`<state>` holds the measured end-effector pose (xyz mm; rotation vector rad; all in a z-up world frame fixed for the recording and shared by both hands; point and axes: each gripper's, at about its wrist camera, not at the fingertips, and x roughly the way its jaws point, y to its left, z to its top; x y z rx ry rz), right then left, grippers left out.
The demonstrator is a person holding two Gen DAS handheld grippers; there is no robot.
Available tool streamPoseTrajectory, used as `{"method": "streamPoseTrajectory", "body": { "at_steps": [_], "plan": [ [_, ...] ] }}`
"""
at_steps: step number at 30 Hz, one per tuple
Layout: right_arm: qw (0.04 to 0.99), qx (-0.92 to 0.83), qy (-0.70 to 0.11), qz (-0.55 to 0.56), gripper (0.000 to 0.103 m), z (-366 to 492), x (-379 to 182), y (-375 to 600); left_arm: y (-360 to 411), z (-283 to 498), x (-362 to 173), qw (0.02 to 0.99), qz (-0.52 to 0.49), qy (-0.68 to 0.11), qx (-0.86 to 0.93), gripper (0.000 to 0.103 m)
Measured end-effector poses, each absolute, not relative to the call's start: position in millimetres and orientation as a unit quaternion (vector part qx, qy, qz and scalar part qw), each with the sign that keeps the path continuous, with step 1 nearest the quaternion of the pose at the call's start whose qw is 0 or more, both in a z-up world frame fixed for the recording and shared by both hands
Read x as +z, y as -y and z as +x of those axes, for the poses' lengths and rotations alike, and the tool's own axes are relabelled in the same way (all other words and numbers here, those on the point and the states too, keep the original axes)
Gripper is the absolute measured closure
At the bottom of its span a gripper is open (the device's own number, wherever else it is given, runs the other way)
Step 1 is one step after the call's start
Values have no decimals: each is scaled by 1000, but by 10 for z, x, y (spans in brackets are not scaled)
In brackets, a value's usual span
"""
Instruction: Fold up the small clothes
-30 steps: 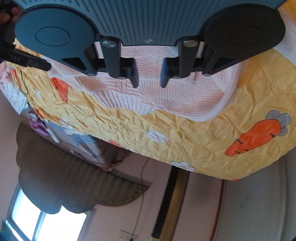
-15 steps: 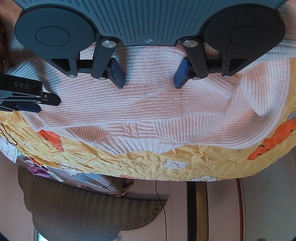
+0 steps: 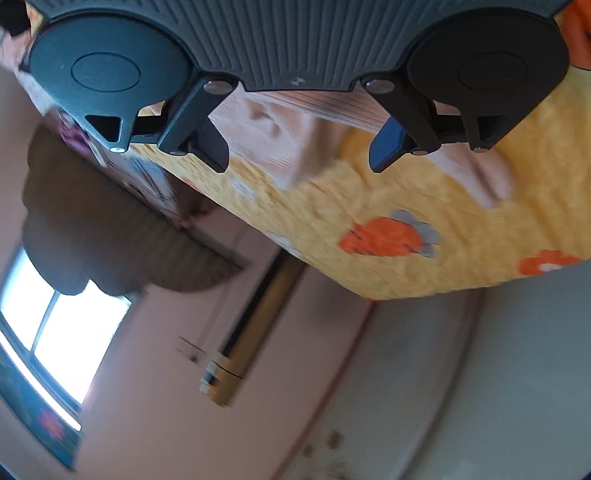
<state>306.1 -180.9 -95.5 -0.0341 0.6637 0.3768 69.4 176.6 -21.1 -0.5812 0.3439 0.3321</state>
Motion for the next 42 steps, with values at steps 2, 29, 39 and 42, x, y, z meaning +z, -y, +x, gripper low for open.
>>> {"method": "streamPoseTrajectory", "body": {
  "at_steps": [2, 29, 39, 42],
  "plan": [
    [928, 185, -324, -17, 22, 3057, -951, 1797, -2181, 608, -281, 904, -311, -186, 228, 20],
    [928, 189, -322, -3, 19, 3050, -937, 1805, -3078, 771, -943, 797, -492, -240, 256, 94],
    [927, 193, -321, 11, 19, 3060, -932, 1834, -2379, 641, 337, 895, -389, -132, 172, 94],
    [927, 194, -321, 16, 19, 3061, -932, 1842, -1850, 645, 764, 932, -339, -96, 85, 94]
  ]
}}
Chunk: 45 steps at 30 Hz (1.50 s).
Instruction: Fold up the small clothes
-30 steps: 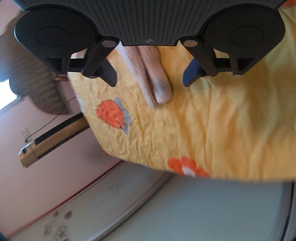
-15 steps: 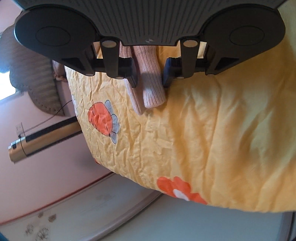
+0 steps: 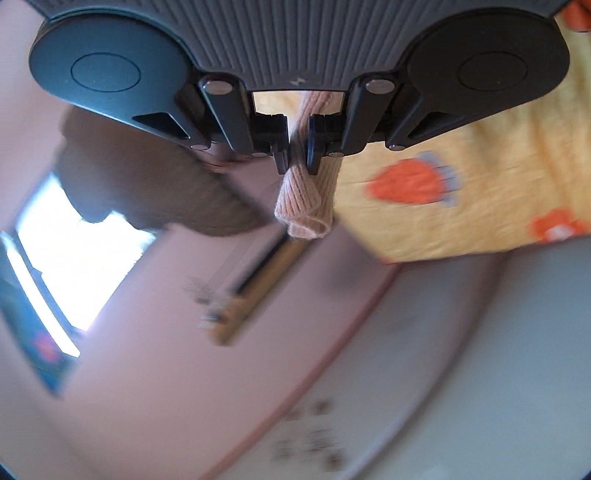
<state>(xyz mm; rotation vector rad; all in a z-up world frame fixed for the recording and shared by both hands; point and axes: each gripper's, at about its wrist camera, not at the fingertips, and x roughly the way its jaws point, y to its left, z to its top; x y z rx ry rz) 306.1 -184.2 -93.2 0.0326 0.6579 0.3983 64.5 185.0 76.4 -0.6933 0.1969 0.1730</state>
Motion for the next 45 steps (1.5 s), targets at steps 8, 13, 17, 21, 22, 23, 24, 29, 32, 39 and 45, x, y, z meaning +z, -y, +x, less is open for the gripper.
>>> {"method": "streamPoseTrajectory", "body": {
  "at_steps": [8, 13, 17, 21, 22, 23, 24, 29, 32, 39, 45],
  "plan": [
    [927, 196, -320, 22, 19, 3066, -927, 1860, -67, 979, 162, 929, -230, -250, -144, 94],
    [925, 199, -320, 36, 19, 3072, -927, 1899, 285, 1013, -525, 893, -195, -372, -161, 93],
    [924, 204, -320, 49, 19, 3077, -925, 1935, 157, 833, -537, 883, -185, -391, -181, 90],
    [919, 215, -326, 54, 15, 3085, -886, 1953, -66, 585, -313, 900, -182, -350, -186, 81],
    [917, 212, -334, 49, 15, 3072, -827, 1954, -161, 524, -249, 906, -190, -334, -179, 68],
    [919, 202, -336, 47, 20, 3027, -737, 1965, -264, 476, -217, 913, -196, -319, -163, 57],
    [923, 197, -327, 48, 23, 2935, -618, 1992, -381, 438, -182, 922, -199, -304, -133, 34],
    [932, 289, -201, -83, 12, 1910, -59, 2081, -837, 516, -211, 933, -209, -291, 4, 25],
    [901, 325, -139, -253, 13, 1229, -82, 2001, -1086, 597, -323, 913, -264, -306, 56, 25],
    [835, 409, -110, -350, 27, 399, -208, 1865, -1310, 729, -623, 875, -324, -344, 101, 25],
    [808, 422, -170, -375, 50, 473, -446, 1705, -1275, 771, -616, 877, -317, -347, 98, 25]
  ]
}}
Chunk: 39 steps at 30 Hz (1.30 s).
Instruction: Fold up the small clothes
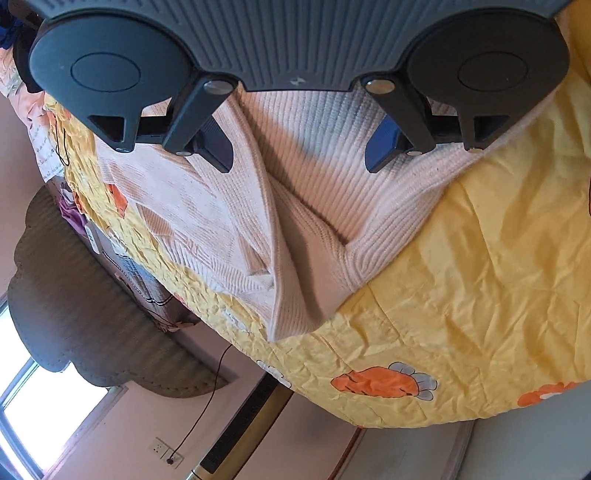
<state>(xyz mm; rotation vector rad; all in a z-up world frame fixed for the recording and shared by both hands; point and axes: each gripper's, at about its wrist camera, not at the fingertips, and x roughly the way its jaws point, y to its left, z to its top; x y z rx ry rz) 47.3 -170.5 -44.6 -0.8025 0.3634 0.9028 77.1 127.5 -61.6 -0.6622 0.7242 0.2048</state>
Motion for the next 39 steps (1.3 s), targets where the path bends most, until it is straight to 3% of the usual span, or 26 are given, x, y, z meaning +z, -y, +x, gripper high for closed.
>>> {"method": "streamPoseTrajectory", "body": {
  "at_steps": [7, 9, 11, 12, 13, 15, 18, 23, 28, 32, 33, 35, 39],
  "plan": [
    [798, 433, -180, -378, 50, 384, -441, 1695, -1248, 929, -619, 876, -322, -348, 86, 24],
    [801, 419, -203, -377, 66, 497, -519, 1713, -1260, 964, -646, 869, -334, -354, 88, 25],
    [808, 413, -198, -370, 75, 523, -537, 1726, -1262, 992, -660, 867, -335, -359, 88, 25],
    [810, 418, -196, -361, 88, 544, -525, 1729, -1259, 1005, -663, 867, -332, -361, 90, 25],
    [813, 421, -197, -351, 94, 555, -511, 1733, -1255, 1021, -665, 868, -327, -362, 90, 25],
    [818, 423, -224, -319, 96, 670, -449, 1745, -1238, 1063, -662, 871, -316, -364, 92, 24],
    [853, 408, -252, -205, 97, 1054, -130, 1884, -1216, 1137, -646, 879, -304, -354, 94, 24],
    [887, 371, -264, 80, 98, 1931, 521, 2489, -1268, 1306, -672, 884, -314, -328, 110, 24],
    [863, 265, -355, 244, 96, 2593, -75, 3117, -1569, 1514, -911, 837, -430, -310, 137, 22],
    [838, 242, -407, 273, 96, 2545, -581, 3170, -1627, 1591, -923, 835, -437, -301, 144, 22],
    [833, 244, -418, 268, 89, 2520, -631, 3123, -1630, 1598, -930, 835, -438, -299, 145, 22],
    [827, 253, -421, 274, 86, 2483, -675, 3089, -1639, 1595, -944, 834, -445, -292, 147, 22],
    [795, 260, -443, 324, 59, 2454, -732, 3111, -1634, 1601, -959, 833, -450, -282, 154, 22]
  ]
}}
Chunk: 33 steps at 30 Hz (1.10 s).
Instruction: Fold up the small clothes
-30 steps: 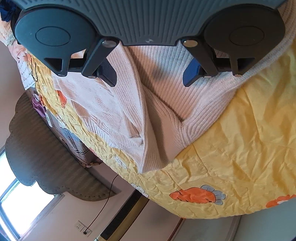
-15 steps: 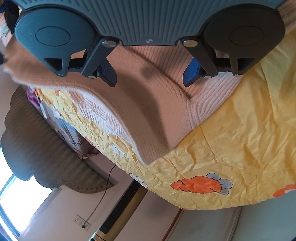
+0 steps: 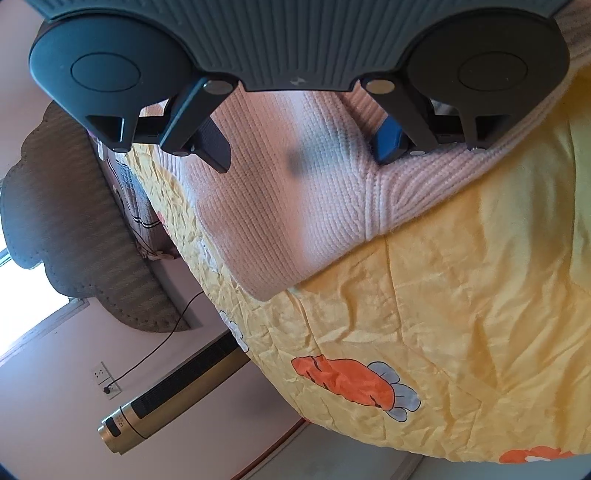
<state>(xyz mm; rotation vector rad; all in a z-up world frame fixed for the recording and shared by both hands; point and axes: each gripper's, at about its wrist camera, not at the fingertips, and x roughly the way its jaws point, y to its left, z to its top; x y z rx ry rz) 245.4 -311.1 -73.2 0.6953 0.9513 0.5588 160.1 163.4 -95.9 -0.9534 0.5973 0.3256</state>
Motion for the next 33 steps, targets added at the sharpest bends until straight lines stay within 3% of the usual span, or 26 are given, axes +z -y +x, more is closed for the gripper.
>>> {"method": "streamPoseTrajectory", "body": {
  "at_steps": [3, 9, 10, 11, 12, 13, 14, 16, 18, 25, 27, 30, 33],
  "plan": [
    [758, 259, -471, 369, 46, 2379, -840, 3092, -1638, 1627, -963, 830, -458, -270, 168, 22],
    [758, 216, -485, 378, 45, 2442, -991, 2850, -1578, 1684, -921, 813, -465, -274, 219, 31],
    [765, 209, -477, 378, 48, 2454, -984, 2806, -1580, 1705, -923, 814, -462, -276, 219, 31],
    [774, 198, -471, 374, 61, 2466, -975, 2760, -1580, 1708, -923, 814, -461, -276, 219, 31],
    [780, 190, -471, 366, 80, 2480, -973, 2714, -1583, 1704, -922, 815, -460, -276, 218, 31],
    [784, 186, -470, 361, 87, 2486, -979, 2681, -1586, 1700, -927, 816, -458, -277, 217, 32],
    [786, 185, -467, 360, 87, 2479, -983, 2652, -1583, 1701, -927, 818, -451, -281, 219, 35],
    [793, 192, -456, 355, 89, 2444, -935, 2628, -1568, 1727, -926, 822, -424, -298, 238, 66],
    [797, 206, -428, 374, 90, 2441, -799, 2610, -1573, 1741, -943, 820, -407, -308, 257, 88],
    [812, 308, -278, 411, 91, 2804, 214, 2637, -1611, 1732, -952, 827, -404, -315, 230, 86],
    [822, 276, -294, 401, 92, 2937, 47, 2736, -1616, 1706, -977, 833, -402, -315, 212, 86],
    [814, 191, -394, 381, 91, 3119, -699, 2871, -1611, 1594, -910, 828, -404, -352, 165, 85],
    [799, 179, -413, 399, 92, 3006, -1071, 2971, -1547, 1456, -683, 820, -387, -413, 82, 74]
  ]
}}
